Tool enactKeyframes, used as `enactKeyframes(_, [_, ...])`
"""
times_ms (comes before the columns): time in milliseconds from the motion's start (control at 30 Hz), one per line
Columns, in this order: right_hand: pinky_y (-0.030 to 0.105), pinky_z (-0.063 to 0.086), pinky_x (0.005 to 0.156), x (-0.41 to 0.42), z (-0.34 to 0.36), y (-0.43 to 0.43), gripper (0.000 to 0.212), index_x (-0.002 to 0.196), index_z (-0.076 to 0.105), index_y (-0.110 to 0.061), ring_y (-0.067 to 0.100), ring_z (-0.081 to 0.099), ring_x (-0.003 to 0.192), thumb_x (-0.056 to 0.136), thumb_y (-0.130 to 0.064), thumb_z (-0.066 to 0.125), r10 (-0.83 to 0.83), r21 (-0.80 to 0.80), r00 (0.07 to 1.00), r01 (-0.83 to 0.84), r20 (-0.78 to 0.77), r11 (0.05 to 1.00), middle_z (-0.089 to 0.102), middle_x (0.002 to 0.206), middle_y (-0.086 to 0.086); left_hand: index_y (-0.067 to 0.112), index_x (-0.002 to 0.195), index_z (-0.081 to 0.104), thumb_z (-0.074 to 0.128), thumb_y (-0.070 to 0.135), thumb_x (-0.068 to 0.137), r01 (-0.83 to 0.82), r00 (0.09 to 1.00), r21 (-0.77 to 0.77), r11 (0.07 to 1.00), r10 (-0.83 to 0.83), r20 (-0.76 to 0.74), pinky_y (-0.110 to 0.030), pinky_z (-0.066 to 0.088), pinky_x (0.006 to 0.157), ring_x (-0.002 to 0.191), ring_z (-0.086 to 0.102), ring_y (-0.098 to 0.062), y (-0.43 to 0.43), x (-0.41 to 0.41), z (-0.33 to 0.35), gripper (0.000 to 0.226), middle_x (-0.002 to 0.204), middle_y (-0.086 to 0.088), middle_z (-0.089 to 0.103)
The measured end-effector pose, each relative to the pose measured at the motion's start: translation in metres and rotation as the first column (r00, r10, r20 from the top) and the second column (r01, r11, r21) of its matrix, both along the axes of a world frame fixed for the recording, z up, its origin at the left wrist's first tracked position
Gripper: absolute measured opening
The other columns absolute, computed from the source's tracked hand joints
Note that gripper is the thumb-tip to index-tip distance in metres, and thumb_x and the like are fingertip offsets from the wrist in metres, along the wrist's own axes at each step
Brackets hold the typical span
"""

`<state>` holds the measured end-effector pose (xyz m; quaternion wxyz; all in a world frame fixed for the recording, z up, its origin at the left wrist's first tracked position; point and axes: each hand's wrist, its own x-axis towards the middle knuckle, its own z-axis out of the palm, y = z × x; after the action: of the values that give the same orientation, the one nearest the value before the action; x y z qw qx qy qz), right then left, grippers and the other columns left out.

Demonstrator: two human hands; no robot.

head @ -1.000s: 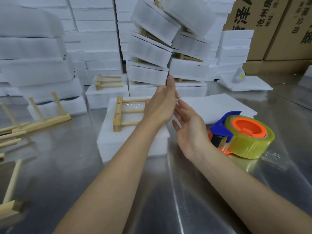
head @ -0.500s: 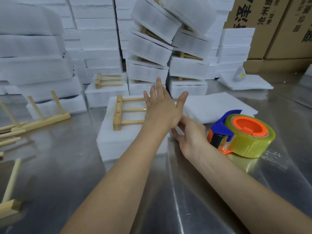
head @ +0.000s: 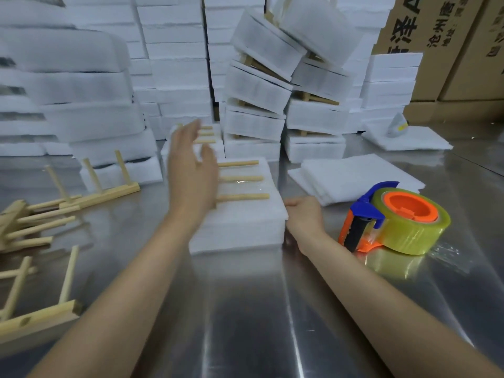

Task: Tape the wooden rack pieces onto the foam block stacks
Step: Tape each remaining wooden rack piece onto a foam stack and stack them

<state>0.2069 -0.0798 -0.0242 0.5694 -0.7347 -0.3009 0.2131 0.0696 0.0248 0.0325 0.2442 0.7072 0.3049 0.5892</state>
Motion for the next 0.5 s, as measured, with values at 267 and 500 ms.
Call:
enactKeyframes(267, [0.019, 0.021, 0.048, 0.004, -0.011, 0.004, 0.053, 0.042, 0.028, -0.026, 0.01, 0.045, 0.063, 0.075, 0.007, 0.055, 0.081, -0.088, 0.853, -0.042, 0.515, 0.995, 0.04, 0.05, -0.012, 0.03, 0.108, 0.069, 0.037, 0.052, 0.099, 0.414, 0.9, -0.693, 0.59, -0.382, 0.212, -0.03, 0.046, 0.095, 0.103, 0.065, -0.008, 0.018, -0.038, -0.058, 0.04, 0.116, 0.004, 0.07])
enactKeyframes(500, [0.019, 0.047, 0.056, -0.008, 0.009, -0.005, 0.055, 0.05, 0.067, -0.021, 0.015, 0.064, 0.062, 0.098, -0.023, 0.041, 0.231, 0.402, 0.911, -0.08, -0.342, 0.912, 0.066, 0.059, -0.011, 0.035, 0.136, 0.048, 0.056, 0.031, 0.086, 0.737, 0.676, -0.532, 0.417, -0.475, 0.564, -0.039, 0.055, 0.086, 0.11, 0.065, -0.019, 0.01, -0.029, -0.048, 0.05, 0.126, 0.003, 0.065])
